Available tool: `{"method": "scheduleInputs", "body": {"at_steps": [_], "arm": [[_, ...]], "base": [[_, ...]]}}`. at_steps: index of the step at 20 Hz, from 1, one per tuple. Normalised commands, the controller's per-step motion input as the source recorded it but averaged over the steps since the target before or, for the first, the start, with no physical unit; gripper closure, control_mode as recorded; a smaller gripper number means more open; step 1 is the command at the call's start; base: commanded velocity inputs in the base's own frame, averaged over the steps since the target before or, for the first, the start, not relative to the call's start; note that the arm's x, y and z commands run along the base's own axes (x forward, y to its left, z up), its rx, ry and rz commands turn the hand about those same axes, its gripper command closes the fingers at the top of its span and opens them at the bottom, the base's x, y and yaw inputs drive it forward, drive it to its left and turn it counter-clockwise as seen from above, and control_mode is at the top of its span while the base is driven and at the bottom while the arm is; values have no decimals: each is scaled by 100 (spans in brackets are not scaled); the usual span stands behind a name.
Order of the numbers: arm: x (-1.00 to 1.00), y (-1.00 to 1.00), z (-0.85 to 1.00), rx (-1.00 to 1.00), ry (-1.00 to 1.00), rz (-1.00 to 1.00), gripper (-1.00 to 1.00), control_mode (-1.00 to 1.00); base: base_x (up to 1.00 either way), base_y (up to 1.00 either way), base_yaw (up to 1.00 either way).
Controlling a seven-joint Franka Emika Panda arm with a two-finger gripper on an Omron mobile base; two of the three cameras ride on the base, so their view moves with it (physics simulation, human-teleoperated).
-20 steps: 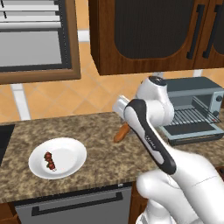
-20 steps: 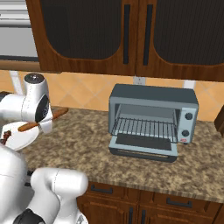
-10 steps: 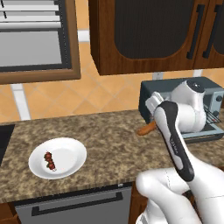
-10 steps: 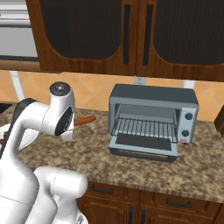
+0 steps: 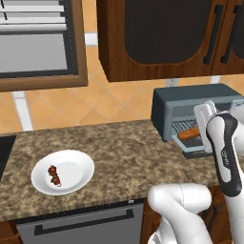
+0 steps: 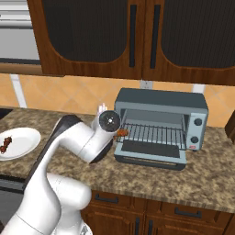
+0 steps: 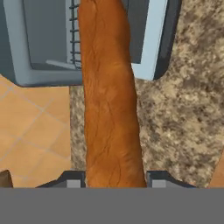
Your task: Pick up the kebab skewer and baguette bread, and place them inside the toaster oven. Close the toaster oven door and start by setting the timer.
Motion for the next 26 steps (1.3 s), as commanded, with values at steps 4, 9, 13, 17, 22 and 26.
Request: {"method": "scheduleInputs", "body": {"at_steps": [4, 9, 13, 17, 22, 26], "arm": [[69, -88, 3, 14, -9, -4, 100, -100], [65, -57, 10, 6, -7, -1, 100, -100], [39, -45, 0, 0, 4, 0, 100, -100], [29, -10, -22, -8, -2, 1, 100, -100], [38, -8, -32, -8, -1, 2, 100, -100], [49, -39, -14, -2, 0, 1, 100, -100]], "base": [[0, 0, 0], [0, 0, 0], [0, 0, 0], [0, 0, 0], [0, 0, 0], [0, 0, 0]]}}
